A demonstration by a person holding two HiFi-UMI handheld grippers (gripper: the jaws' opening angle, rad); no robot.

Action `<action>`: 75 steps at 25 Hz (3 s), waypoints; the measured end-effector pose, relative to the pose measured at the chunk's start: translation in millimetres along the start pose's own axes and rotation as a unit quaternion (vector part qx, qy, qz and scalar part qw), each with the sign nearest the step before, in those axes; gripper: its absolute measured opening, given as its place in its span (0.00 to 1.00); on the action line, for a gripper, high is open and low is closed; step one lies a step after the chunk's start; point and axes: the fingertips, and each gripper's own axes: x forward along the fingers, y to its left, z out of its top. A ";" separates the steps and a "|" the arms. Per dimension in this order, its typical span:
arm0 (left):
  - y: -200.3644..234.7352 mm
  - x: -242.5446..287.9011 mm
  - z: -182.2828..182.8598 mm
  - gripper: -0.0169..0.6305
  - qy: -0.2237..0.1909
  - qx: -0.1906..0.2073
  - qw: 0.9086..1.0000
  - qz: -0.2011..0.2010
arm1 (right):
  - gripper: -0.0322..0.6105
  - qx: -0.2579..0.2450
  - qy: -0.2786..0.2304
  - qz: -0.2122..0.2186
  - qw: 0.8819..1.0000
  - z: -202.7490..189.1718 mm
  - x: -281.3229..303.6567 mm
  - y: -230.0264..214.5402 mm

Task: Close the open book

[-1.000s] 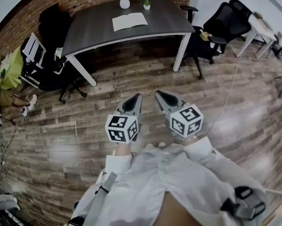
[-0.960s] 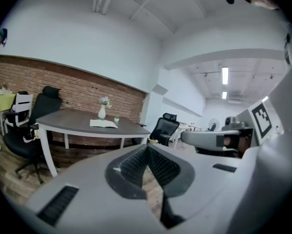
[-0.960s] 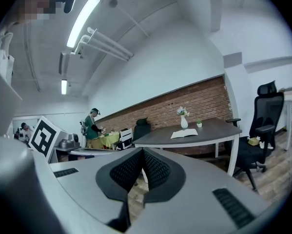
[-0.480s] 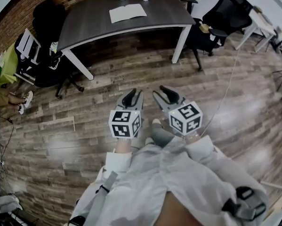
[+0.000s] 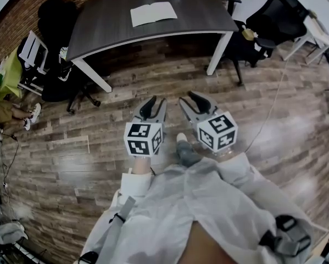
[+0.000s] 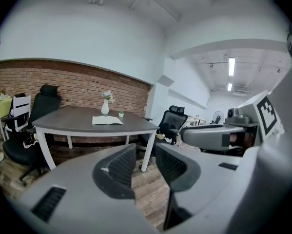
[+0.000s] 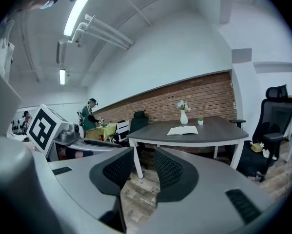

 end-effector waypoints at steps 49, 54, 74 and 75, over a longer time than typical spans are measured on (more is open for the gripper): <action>244.0 320.0 171.6 0.19 0.024 0.008 0.999 -0.040 | 0.22 0.024 0.007 -0.019 1.000 121.3 345.2 -227.0; 271.7 347.5 191.1 0.19 0.023 0.020 0.998 -0.054 | 0.22 0.026 0.004 -0.039 0.999 135.0 380.4 -248.4; 301.7 394.0 170.4 0.19 0.063 -0.020 0.995 -0.080 | 0.22 0.072 0.053 -0.079 0.993 108.5 412.0 -283.6; 304.2 396.6 169.5 0.19 0.065 -0.021 0.995 -0.078 | 0.22 0.073 0.056 -0.077 0.993 106.9 415.3 -286.1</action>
